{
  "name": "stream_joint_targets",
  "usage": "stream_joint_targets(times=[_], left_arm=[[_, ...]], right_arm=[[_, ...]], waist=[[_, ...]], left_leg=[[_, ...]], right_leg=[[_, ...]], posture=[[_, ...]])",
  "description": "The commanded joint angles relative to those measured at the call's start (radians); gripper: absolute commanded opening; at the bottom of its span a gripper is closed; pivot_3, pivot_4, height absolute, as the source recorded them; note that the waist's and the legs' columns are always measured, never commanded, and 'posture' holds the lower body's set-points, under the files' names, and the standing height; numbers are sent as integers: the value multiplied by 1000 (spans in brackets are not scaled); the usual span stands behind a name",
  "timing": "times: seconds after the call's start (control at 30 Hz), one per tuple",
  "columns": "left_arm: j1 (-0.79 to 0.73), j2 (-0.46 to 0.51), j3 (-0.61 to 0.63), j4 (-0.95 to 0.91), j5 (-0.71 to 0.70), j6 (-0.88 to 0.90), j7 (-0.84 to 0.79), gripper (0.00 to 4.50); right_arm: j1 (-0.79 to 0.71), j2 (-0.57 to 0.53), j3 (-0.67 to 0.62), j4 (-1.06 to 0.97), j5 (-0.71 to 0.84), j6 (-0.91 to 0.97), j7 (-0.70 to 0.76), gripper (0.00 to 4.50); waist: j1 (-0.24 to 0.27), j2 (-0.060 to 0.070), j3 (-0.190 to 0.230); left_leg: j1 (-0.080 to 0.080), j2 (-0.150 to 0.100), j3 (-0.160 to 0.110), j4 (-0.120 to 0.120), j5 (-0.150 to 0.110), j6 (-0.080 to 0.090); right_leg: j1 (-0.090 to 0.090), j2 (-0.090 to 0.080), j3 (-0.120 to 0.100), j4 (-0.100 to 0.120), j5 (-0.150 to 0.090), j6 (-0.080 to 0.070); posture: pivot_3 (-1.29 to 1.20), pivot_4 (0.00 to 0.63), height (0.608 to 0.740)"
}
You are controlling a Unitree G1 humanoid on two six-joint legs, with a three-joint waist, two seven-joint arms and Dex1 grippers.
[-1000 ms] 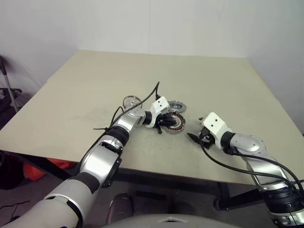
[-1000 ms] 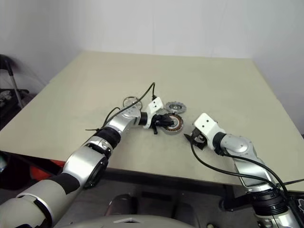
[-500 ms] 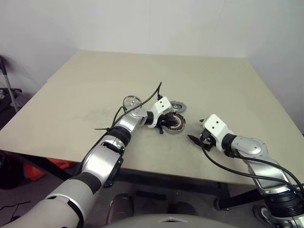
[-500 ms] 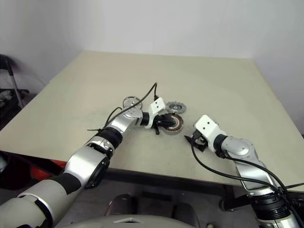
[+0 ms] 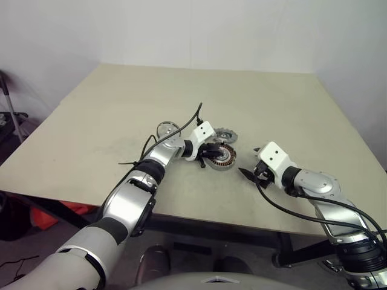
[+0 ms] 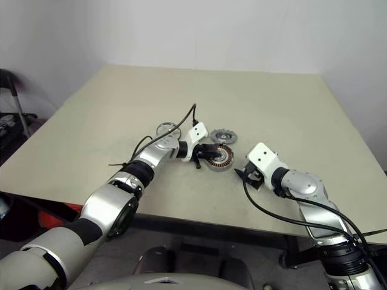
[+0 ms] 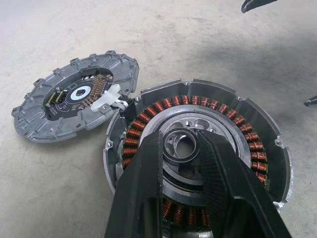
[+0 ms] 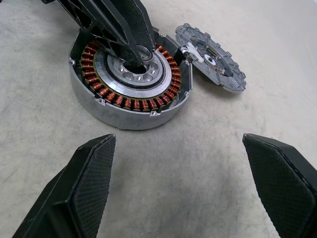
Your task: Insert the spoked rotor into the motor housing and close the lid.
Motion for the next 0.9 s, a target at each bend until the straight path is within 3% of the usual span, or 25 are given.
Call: stream_joint_targets(times=[0.03, 0.63, 0.67, 0.83, 0.9], left_arm=[[-29, -5, 8, -10, 1, -18, -8, 707], [-6, 5, -3, -27, 7, -11, -66, 707], [-5, 6, -4, -29, 8, -10, -70, 1427], [-7, 7, 5, -32, 8, -14, -48, 3012], [-13, 8, 11, -29, 6, -10, -34, 3012]], right_arm=[[-18, 2, -3, -19, -1, -5, -9, 4228], [-20, -3, -13, -13, 5, -9, -8, 4228], [-22, -4, -13, -12, 5, -10, -7, 4228], [-34, -1, -7, -3, -1, -15, -10, 4228], [-38, 0, -4, 1, -3, -17, -11, 4228]], waist=[[0, 0, 0], [0, 0, 0], [0, 0, 0], [0, 0, 0], [0, 0, 0]], left_leg=[[0, 0, 0, 0, 0, 0], [0, 0, 0, 0, 0, 0], [0, 0, 0, 0, 0, 0], [0, 0, 0, 0, 0, 0], [0, 0, 0, 0, 0, 0]], right_leg=[[0, 0, 0, 0, 0, 0], [0, 0, 0, 0, 0, 0], [0, 0, 0, 0, 0, 0], [0, 0, 0, 0, 0, 0], [0, 0, 0, 0, 0, 0]], posture=[[0, 0, 740], [0, 0, 740], [0, 0, 740], [0, 0, 740], [0, 0, 740]])
